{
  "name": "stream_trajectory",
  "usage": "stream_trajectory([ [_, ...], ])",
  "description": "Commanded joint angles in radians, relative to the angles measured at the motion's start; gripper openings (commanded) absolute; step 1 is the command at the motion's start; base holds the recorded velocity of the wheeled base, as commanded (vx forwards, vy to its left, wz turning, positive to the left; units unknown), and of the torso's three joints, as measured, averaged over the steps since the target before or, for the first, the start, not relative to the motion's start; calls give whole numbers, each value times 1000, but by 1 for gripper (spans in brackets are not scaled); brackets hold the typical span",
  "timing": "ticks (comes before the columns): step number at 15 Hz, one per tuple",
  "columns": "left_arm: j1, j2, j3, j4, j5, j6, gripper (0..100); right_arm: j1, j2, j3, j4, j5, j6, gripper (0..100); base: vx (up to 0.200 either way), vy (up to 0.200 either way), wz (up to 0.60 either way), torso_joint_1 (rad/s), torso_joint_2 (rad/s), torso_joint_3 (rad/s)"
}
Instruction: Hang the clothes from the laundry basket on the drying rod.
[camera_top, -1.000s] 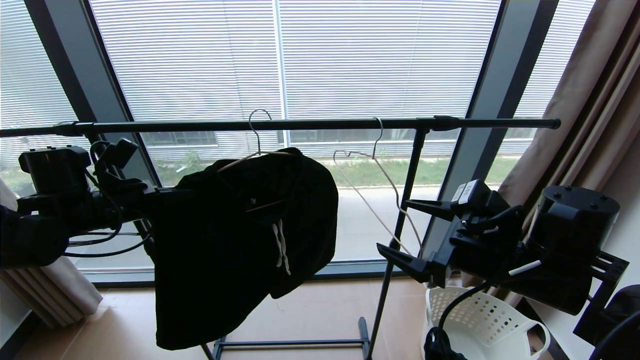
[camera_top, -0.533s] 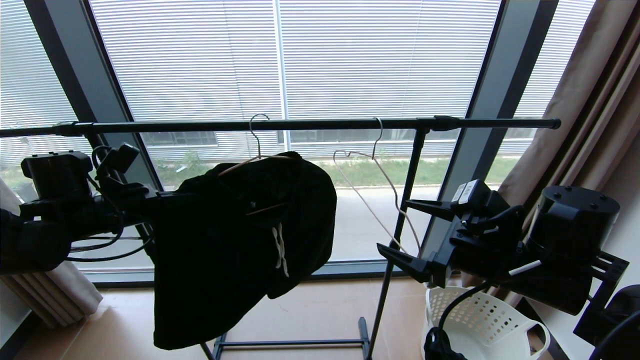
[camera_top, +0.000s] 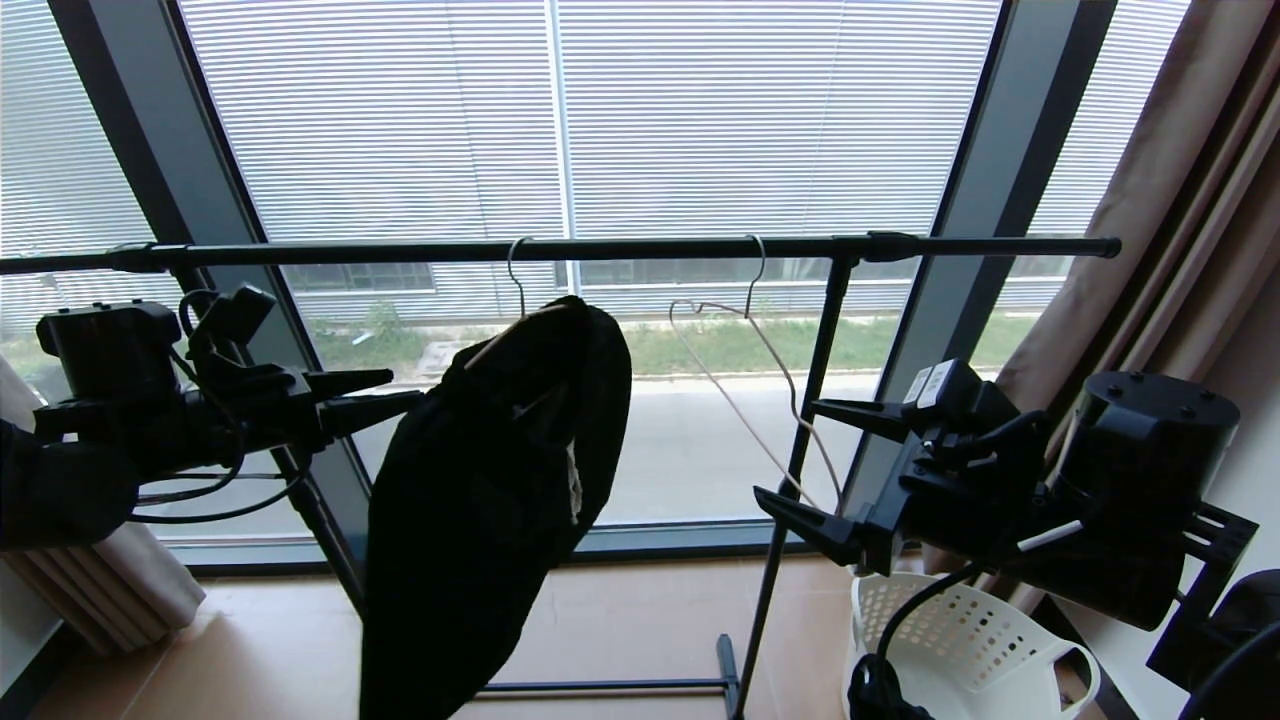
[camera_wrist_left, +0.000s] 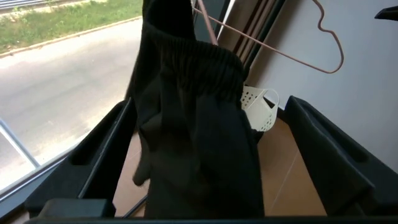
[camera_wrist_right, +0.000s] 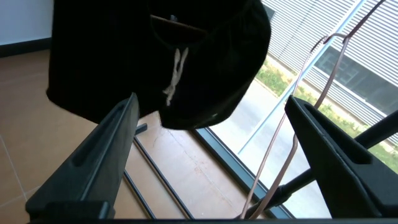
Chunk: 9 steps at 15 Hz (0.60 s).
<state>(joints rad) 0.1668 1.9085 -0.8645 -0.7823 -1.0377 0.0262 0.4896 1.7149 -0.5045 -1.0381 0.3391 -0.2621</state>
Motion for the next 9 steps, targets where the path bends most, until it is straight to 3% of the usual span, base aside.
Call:
stream_trajectory([
  [1,2,-49,35,0,-1,-2,100,1,2,0,0,0,0,100,0,0,0,0,0,0],
  [4,13,-217,162,2,-1,-2,100,-5,-47,17,-5,-15,-2,100,0,0,0,0,0,0],
  [6,48,-362,309,0,1,1,100,-9,-232,32,49,-81,0,100,0,0,0,0,0,0],
  [9,53,-569,443,0,33,12,100,-34,-538,32,437,-169,0,100,0,0,0,0,0,0],
])
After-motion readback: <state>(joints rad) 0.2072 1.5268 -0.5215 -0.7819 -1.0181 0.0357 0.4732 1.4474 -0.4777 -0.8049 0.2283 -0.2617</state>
